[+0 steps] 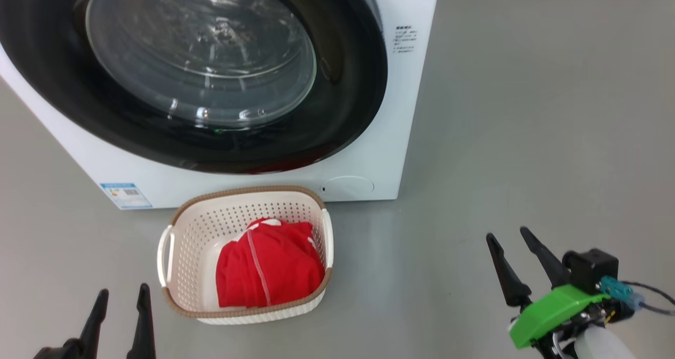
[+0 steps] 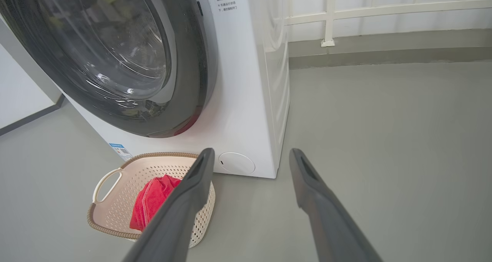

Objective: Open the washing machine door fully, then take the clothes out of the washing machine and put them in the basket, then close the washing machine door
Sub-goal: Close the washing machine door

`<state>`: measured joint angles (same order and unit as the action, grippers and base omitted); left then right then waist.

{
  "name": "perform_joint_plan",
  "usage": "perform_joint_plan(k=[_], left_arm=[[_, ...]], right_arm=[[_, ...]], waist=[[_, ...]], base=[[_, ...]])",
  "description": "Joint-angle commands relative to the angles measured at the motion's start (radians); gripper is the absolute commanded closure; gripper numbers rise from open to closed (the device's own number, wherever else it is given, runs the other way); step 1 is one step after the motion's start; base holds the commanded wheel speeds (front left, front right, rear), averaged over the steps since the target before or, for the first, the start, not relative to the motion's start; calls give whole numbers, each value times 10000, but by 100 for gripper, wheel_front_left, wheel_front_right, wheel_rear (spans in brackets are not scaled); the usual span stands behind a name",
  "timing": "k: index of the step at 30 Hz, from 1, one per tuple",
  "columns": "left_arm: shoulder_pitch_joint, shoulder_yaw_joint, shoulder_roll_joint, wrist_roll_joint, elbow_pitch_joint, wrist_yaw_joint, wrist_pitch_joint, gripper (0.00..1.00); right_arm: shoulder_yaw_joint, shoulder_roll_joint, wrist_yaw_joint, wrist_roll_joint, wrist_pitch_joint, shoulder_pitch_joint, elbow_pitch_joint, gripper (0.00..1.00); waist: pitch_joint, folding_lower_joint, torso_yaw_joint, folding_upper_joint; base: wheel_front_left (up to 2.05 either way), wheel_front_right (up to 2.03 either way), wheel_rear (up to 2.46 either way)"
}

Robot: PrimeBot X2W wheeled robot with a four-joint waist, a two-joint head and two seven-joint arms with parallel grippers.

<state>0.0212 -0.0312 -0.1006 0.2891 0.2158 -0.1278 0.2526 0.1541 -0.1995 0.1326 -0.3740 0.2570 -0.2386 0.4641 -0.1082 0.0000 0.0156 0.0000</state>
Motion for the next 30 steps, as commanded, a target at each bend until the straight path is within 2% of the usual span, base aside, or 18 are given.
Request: perform_joint_plan(k=[1,18,30], left_arm=[[-48,-362,-273,83,-161,-29,92,0],[512,-443,-374,80,-170,-29,92,0],[761,-624,-355,1,-151,-29,92,0]], right_arm=[[122,-119,-19,-90,48,238,-317,0],[-463,-190,-19,38,48,1847,-929,0],[-679,-202,-19,132,48,2164,-1129,0]], waist=[[234,0,-163,0],[820,0,-441,0],[936,0,-667,0]], base=[[0,0,0],[0,0,0],[0,0,0]])
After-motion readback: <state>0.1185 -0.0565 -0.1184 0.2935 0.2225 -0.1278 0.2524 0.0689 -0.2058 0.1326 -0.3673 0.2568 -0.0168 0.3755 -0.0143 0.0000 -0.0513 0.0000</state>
